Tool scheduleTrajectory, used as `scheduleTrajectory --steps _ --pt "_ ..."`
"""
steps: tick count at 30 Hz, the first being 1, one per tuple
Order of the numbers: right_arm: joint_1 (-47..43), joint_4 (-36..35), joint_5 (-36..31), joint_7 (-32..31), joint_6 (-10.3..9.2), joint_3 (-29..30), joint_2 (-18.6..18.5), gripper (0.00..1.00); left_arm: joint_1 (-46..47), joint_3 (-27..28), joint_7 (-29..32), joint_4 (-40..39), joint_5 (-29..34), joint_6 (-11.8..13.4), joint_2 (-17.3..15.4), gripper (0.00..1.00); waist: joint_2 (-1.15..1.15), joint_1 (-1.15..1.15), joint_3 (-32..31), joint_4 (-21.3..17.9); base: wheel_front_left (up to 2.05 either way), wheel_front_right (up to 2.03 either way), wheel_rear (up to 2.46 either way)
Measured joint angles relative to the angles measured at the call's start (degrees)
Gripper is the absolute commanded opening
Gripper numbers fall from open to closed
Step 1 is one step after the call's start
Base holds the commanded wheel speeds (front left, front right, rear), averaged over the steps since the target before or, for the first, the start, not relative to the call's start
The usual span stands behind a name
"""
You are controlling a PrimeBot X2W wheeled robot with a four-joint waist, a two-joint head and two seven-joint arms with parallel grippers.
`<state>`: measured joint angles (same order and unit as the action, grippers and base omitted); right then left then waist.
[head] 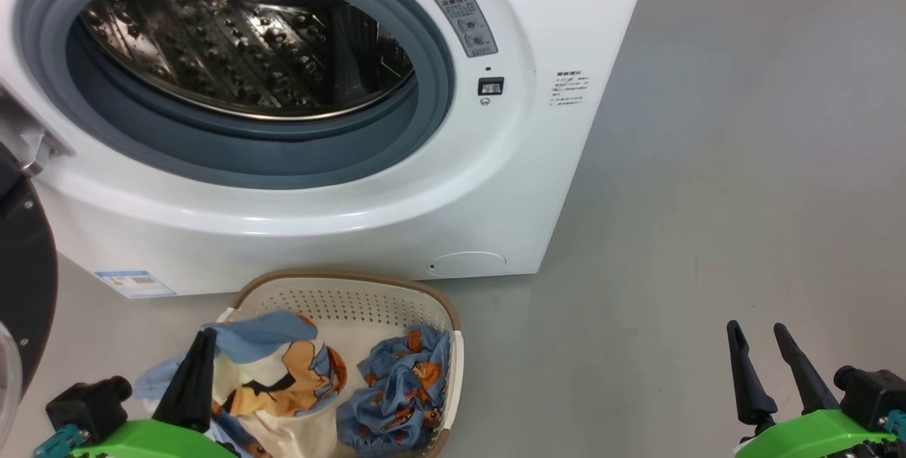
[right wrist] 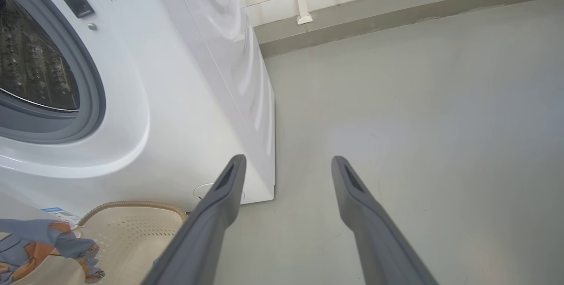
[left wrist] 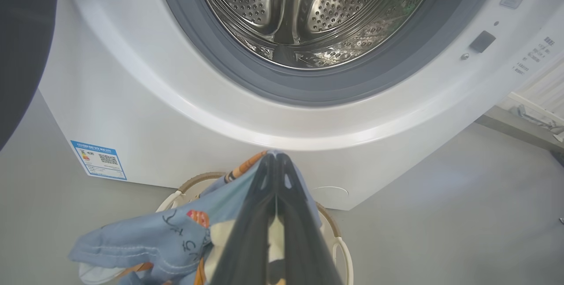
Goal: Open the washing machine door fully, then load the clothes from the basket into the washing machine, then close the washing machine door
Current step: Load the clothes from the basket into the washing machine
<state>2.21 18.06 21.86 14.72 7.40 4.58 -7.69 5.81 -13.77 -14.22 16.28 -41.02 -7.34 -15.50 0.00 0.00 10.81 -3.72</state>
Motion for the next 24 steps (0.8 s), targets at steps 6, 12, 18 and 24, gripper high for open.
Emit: scheduleTrajectory --steps 6,12,18,24 --pt "0.0 -0.1 0.0 0.0 0.0 0.0 0.2 1.0 0.1 0.8 0.0 -0.5 0.1 0.0 0.1 0.0 0.0 0.0 0.6 -0.5 0.0 0.0 0.0" --pt "0.2 -0.1 -0.1 0.0 0.0 -0.3 0.5 1.0 4.4 1.5 0.0 -0.9 1.5 0.0 0.4 0.0 0.0 0.0 1.7 -0.7 0.0 0.0 0.0" --pt "0.5 0.1 -0.4 0.0 0.0 -1.2 0.6 1.0 13.0 3.9 0.0 -0.8 2.6 0.0 1.9 0.0 0.0 0.0 3.0 -0.5 0.0 0.0 0.0" --pt "1.6 0.3 -1.1 0.0 0.0 -2.2 0.9 1.0 20.2 3.9 -0.2 0.1 4.1 0.0 2.4 0.0 0.0 0.0 4.2 -0.6 0.0 0.0 0.0"
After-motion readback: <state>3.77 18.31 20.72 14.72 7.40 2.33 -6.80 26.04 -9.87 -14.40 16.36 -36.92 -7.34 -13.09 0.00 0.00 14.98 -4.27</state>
